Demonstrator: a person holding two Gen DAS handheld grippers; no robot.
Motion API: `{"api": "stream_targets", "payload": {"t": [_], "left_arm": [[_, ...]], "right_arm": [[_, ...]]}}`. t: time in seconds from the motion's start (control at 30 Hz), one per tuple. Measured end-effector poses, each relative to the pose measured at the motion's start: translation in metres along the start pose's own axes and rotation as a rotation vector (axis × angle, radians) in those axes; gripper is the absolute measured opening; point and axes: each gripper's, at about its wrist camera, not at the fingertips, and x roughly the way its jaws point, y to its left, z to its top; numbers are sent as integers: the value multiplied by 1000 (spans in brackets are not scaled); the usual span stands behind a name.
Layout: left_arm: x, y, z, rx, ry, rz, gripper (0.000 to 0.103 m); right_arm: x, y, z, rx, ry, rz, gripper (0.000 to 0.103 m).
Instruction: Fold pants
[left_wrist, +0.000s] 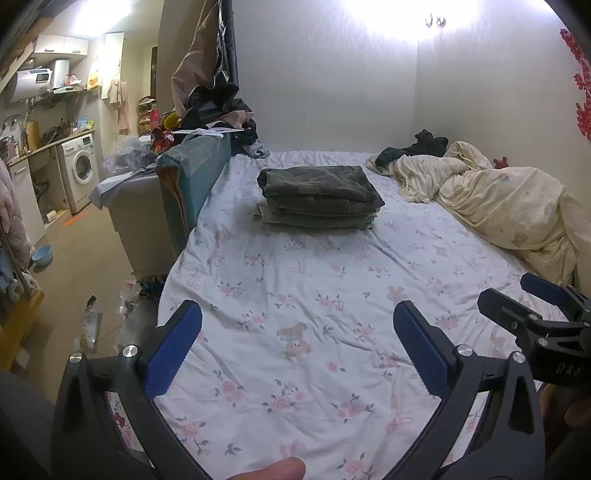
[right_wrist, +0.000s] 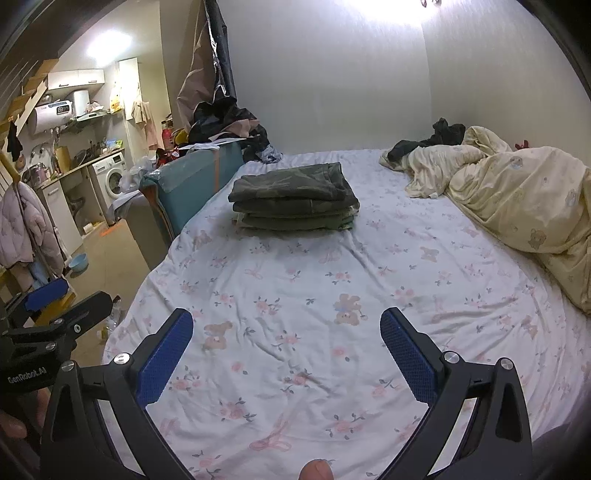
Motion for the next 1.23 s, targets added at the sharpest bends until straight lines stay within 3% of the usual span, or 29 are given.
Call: {"api": "stream_targets", "payload": {"t": [1.23], "left_arm": [[-1, -1, 3, -25, 1, -5, 102]], "right_arm": [[0, -8, 0, -13, -6, 9, 103]]}}
